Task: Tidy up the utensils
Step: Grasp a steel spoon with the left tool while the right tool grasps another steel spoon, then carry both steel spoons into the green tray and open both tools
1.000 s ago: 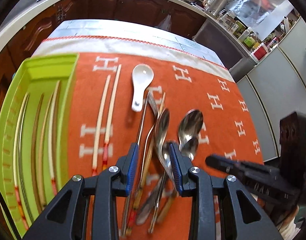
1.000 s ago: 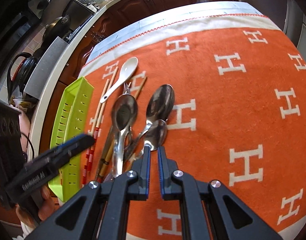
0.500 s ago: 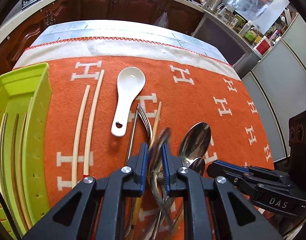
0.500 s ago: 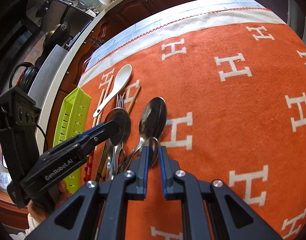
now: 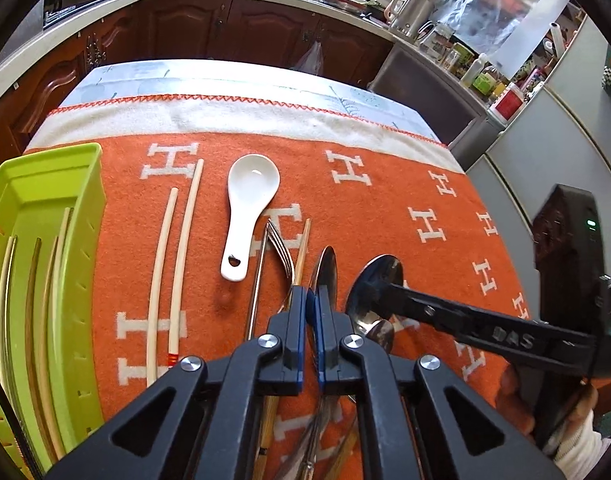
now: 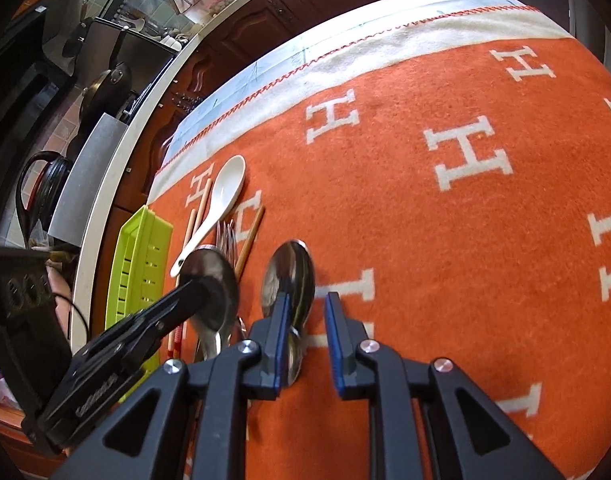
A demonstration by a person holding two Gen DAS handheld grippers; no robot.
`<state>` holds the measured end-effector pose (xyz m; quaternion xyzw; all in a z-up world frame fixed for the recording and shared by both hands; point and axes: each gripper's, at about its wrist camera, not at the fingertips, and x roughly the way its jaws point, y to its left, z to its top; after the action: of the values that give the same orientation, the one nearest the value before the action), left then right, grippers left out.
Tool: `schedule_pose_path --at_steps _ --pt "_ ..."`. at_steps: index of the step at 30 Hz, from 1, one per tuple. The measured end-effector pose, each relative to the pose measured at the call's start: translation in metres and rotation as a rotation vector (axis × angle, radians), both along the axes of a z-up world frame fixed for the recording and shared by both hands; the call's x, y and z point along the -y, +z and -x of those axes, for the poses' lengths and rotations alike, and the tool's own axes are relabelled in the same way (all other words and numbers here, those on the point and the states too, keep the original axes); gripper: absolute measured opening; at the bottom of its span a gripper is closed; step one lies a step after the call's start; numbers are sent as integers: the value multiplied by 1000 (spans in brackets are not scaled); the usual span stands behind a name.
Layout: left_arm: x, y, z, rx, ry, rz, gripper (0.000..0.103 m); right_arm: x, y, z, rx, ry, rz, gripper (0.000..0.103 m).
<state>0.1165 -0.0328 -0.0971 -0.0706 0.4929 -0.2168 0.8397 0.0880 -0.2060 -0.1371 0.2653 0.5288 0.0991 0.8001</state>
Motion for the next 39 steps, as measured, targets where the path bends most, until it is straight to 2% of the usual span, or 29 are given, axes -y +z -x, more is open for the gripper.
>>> schedule_pose_path --at_steps 6,8,11,17,23,28,32,39 --pt "-13 23 14 34 -4 21 2 -6 -1 -7 50 6 12 17" --pt "-20 34 21 59 2 15 2 -8 0 -7 69 14 31 5" --pt "-38 56 36 104 28 -8 2 -6 6 -3 92 2 26 3" --pt "-93 96 60 190 152 -77 2 -2 46 17 214 -24 46 2" --pt "-140 120 80 251 252 -129 2 -18 102 35 355 -6 118 3" --pt "-163 116 89 255 278 -162 2 -38 146 43 457 27 135 3" --pt "-175 97 90 222 283 -177 2 -70 166 39 494 98 141 3" --pt "-184 73 90 183 288 -150 2 -136 165 17 479 236 171 3"
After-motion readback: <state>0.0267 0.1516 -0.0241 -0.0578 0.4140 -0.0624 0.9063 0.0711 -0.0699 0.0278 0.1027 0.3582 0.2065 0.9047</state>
